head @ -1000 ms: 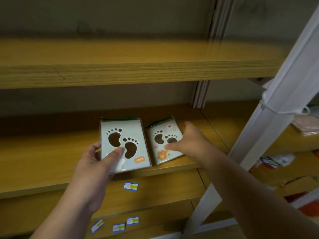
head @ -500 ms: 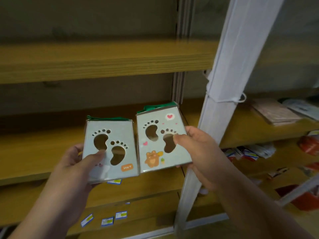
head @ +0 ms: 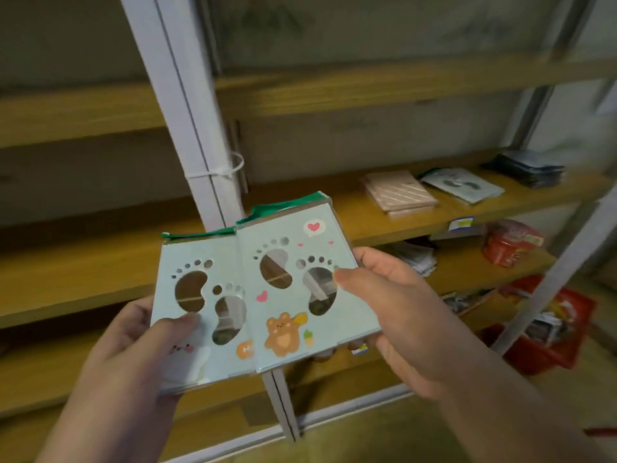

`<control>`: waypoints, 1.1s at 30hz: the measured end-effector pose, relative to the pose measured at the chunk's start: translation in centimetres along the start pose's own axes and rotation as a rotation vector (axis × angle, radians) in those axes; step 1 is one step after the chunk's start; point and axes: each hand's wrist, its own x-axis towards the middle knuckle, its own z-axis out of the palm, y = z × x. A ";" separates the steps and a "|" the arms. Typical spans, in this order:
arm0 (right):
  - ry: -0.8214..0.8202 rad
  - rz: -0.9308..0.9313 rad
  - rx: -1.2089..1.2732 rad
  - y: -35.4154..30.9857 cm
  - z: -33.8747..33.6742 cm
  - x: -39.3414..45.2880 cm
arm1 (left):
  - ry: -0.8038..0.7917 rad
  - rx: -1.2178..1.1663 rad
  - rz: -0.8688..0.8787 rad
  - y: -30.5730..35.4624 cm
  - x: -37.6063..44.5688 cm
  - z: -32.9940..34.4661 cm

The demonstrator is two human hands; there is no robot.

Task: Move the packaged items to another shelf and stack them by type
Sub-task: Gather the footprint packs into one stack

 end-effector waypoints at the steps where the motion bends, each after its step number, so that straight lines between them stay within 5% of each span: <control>1: 0.029 0.007 0.001 -0.3 -1.5 -0.7 | -0.014 0.002 -0.009 -0.5 -0.5 1.6; 17: 0.584 0.056 0.321 -1.9 -21.6 -1.8 | -0.289 0.105 -0.201 -7.5 3.4 23.6; 33: 0.690 -0.040 0.384 -5.5 -42.4 6.7 | -0.405 0.141 -0.259 -15.2 17.5 45.1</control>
